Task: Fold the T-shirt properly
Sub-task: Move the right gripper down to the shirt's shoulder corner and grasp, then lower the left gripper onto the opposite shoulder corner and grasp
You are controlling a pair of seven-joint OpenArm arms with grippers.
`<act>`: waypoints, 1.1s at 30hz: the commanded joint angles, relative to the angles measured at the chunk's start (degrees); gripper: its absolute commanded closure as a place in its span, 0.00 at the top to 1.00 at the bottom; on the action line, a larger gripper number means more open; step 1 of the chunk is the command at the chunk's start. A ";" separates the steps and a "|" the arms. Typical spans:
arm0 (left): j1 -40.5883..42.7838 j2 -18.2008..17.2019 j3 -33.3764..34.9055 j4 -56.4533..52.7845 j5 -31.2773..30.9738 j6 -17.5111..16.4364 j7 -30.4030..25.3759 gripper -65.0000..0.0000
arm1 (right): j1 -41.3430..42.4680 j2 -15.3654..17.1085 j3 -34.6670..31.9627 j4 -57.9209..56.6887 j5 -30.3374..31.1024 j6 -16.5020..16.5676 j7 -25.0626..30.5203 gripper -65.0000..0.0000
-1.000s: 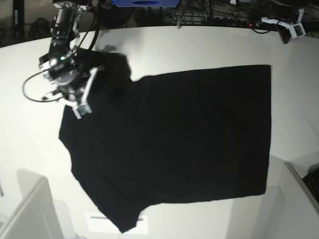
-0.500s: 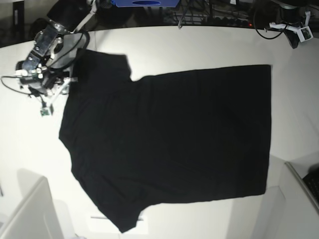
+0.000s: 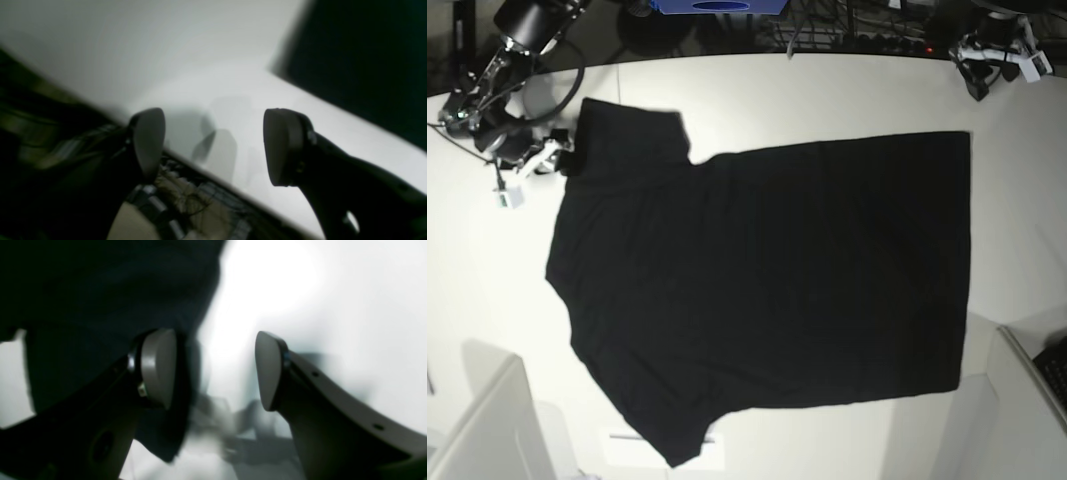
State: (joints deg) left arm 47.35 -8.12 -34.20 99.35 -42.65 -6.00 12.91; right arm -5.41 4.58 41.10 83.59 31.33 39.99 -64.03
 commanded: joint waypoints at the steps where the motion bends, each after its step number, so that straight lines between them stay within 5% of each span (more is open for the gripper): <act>1: 0.25 -0.63 -0.66 0.30 -1.43 -0.81 0.06 0.69 | -0.70 -0.32 -0.88 -0.91 -1.66 0.01 -3.79 0.55; 6: -1.33 -0.54 -5.23 -0.76 -4.86 -0.99 3.84 0.69 | -3.25 -0.32 -0.71 1.90 4.14 0.01 -3.97 0.55; 12: -1.68 -0.54 -8.22 -0.76 -4.95 -0.99 4.72 0.69 | -5.18 -0.75 -1.76 1.81 3.79 0.01 -4.06 0.55; 18: -3.18 0.34 -7.69 -1.02 -5.04 -0.99 4.81 0.69 | -9.05 -0.84 -10.46 2.34 4.23 0.01 -3.53 0.55; 27: -8.63 4.12 -7.78 -6.91 -8.29 -1.08 6.74 0.71 | -9.14 -1.99 -6.24 0.85 3.96 0.01 -1.51 0.53; 29: -10.03 3.94 -7.96 -8.05 -11.02 -1.08 10.96 0.71 | -8.96 -1.72 -5.89 -0.12 3.88 0.01 -1.42 0.43; 33: -12.58 3.94 -8.22 -8.67 -12.77 -1.08 16.15 0.71 | -8.08 -1.46 -5.89 -3.55 3.96 0.01 -1.42 0.00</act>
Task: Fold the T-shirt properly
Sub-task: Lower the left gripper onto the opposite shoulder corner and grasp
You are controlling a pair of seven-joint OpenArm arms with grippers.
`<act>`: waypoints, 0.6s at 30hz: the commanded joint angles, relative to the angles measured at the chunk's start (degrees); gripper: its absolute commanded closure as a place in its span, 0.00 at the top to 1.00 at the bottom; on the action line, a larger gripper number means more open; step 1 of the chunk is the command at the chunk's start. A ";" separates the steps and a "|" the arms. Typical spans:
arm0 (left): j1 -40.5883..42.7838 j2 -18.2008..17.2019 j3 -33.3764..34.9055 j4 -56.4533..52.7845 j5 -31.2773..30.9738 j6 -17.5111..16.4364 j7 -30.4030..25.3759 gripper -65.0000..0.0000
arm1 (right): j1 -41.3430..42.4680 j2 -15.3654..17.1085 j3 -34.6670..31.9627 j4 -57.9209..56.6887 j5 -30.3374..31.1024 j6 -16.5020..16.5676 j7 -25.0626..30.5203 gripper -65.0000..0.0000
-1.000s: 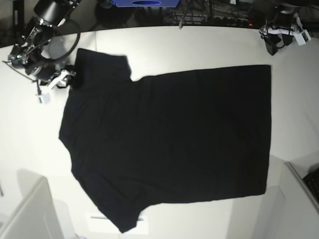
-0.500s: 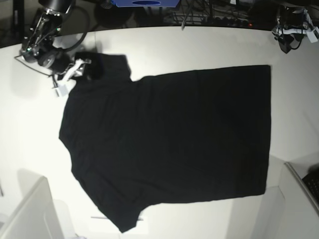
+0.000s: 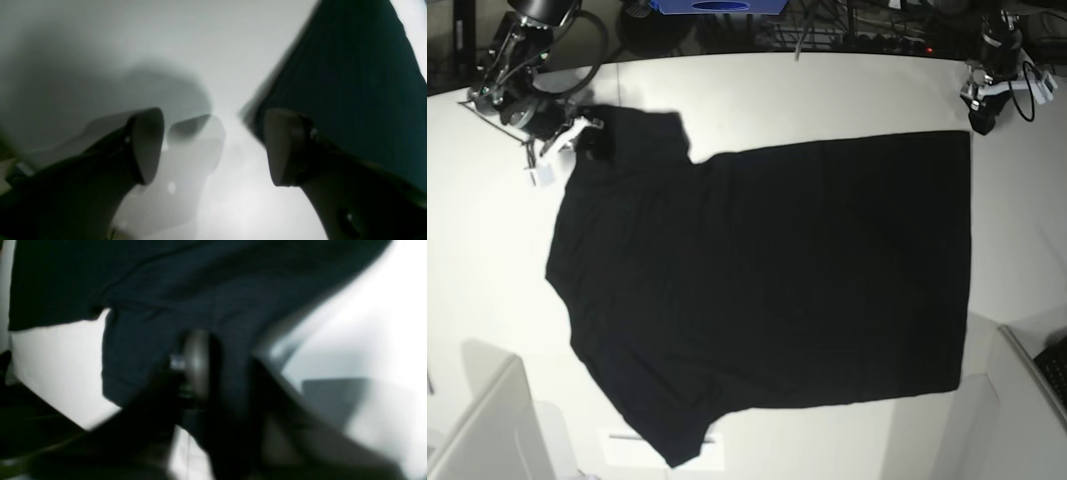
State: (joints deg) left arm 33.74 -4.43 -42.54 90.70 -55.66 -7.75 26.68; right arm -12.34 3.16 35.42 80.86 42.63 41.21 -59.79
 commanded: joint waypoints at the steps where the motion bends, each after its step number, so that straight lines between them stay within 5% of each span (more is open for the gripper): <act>1: 0.86 0.25 0.13 0.07 0.23 0.67 2.64 0.71 | -0.89 -0.04 -0.21 -1.52 -7.34 -1.21 -5.84 0.00; 12: -2.57 0.34 0.92 -0.01 0.23 0.67 2.91 0.70 | -0.89 -0.04 -0.65 -3.19 -7.51 -1.21 -5.75 0.00; 18: -4.33 -0.10 7.16 -0.01 0.23 0.76 2.91 0.69 | -0.89 -0.04 -0.65 -3.10 -7.51 -1.21 -5.75 0.00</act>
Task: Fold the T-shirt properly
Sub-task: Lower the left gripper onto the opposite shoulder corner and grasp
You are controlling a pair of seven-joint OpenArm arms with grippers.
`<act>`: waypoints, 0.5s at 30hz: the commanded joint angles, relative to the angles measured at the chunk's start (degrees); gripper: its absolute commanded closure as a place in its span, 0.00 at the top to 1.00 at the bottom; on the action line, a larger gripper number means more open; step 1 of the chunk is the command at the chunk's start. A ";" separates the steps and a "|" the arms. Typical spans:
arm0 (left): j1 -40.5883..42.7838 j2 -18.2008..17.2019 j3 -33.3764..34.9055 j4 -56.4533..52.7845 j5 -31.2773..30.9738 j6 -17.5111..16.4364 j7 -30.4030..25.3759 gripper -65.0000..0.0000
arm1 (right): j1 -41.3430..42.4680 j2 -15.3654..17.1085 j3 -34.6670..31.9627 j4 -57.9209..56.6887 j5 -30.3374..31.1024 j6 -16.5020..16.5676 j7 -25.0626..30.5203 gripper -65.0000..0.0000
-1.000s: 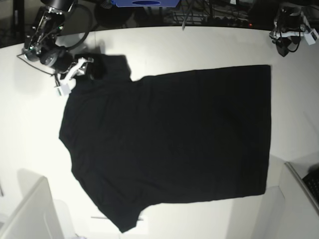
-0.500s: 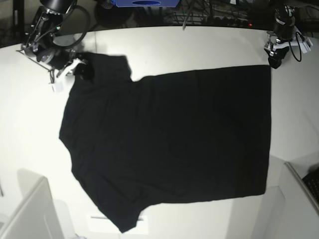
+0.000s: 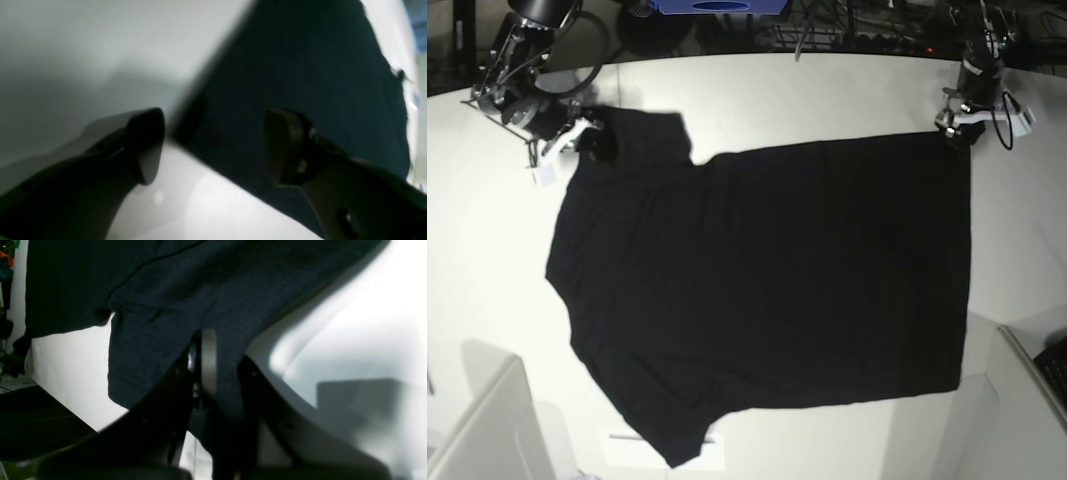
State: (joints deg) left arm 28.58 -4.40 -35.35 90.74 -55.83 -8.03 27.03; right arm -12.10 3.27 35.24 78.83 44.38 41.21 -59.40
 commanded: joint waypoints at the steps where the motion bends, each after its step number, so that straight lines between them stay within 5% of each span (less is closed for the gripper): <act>1: 0.21 -0.12 0.58 -0.15 0.40 1.04 2.56 0.69 | -1.13 -0.15 -0.48 -1.07 -9.26 -1.21 -6.14 0.00; 10: -1.72 -0.12 2.17 -5.68 0.40 1.04 2.56 0.68 | -1.13 0.47 -0.56 -1.07 -9.26 -1.21 -6.14 0.00; 12: -1.63 -0.12 2.61 -5.77 0.40 1.04 2.56 0.59 | -1.13 0.64 -0.56 -1.07 -9.26 -1.21 -6.14 0.00; 15: -1.63 -0.12 2.96 -5.77 0.40 1.04 2.56 0.29 | -1.13 0.64 -0.21 -1.07 -9.26 -1.21 -6.05 0.00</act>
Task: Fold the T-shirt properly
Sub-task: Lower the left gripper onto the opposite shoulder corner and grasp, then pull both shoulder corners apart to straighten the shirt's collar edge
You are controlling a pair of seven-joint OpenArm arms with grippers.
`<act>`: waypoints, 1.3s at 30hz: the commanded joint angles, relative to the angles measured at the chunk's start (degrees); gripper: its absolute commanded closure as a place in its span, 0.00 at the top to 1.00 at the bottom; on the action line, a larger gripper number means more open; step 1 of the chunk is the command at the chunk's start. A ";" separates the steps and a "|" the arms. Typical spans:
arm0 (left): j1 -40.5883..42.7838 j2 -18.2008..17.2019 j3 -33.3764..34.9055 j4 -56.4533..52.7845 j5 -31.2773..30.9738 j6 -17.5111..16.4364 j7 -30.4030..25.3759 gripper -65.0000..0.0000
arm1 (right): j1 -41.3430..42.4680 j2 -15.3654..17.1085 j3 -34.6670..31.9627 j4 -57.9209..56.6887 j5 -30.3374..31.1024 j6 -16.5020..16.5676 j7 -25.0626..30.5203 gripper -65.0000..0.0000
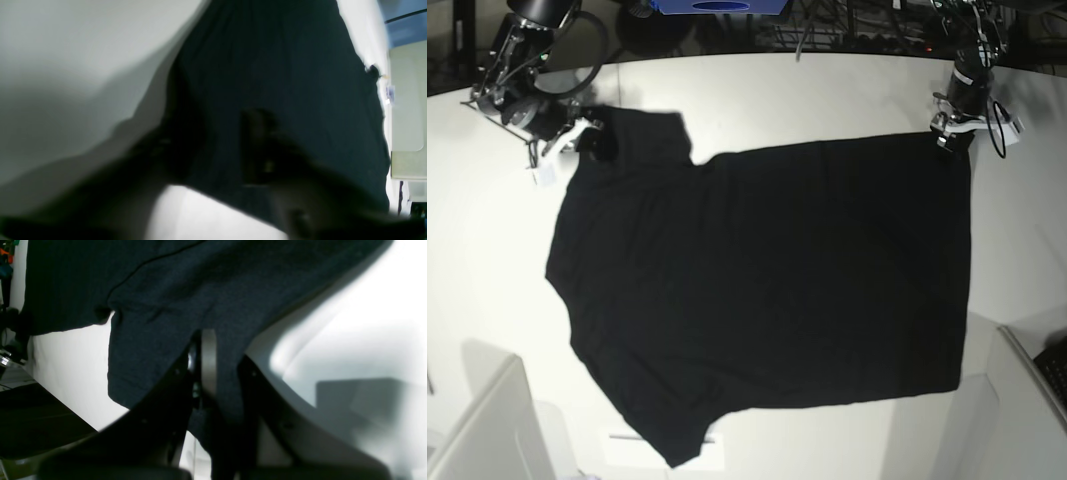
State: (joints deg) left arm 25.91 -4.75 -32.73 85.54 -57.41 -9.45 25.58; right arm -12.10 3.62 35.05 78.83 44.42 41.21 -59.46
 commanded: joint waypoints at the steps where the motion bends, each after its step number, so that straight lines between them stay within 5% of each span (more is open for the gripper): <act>1: 1.03 0.14 0.34 -0.57 1.98 2.46 4.00 0.16 | -1.13 0.29 0.07 -1.07 -9.30 -1.21 -5.99 0.00; 3: 1.03 0.05 0.34 -0.57 1.98 2.46 4.00 0.00 | -1.31 0.38 0.07 -0.63 -9.30 -1.21 -5.99 0.00; 12: 6.75 -3.99 -0.10 7.08 2.07 2.46 8.92 0.00 | -9.57 0.03 0.25 13.00 -9.22 -1.21 -5.99 0.00; 24: 14.57 -4.35 -0.02 17.89 2.07 2.64 9.36 0.00 | -17.13 -2.08 4.12 24.60 -9.30 -1.21 -6.69 0.00; 32: 13.43 -4.17 -0.10 22.73 1.71 2.90 12.61 0.00 | -11.68 -2.25 4.64 31.11 -9.39 -1.21 -14.16 0.00; 39: 9.74 -3.55 -0.10 24.75 1.10 6.42 17.10 0.00 | -5.70 -2.25 4.64 34.27 -9.04 -1.21 -20.54 0.00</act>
State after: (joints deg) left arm 35.81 -7.92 -32.47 108.99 -55.35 -2.79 43.33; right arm -17.80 0.78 39.33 112.12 34.79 39.92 -80.25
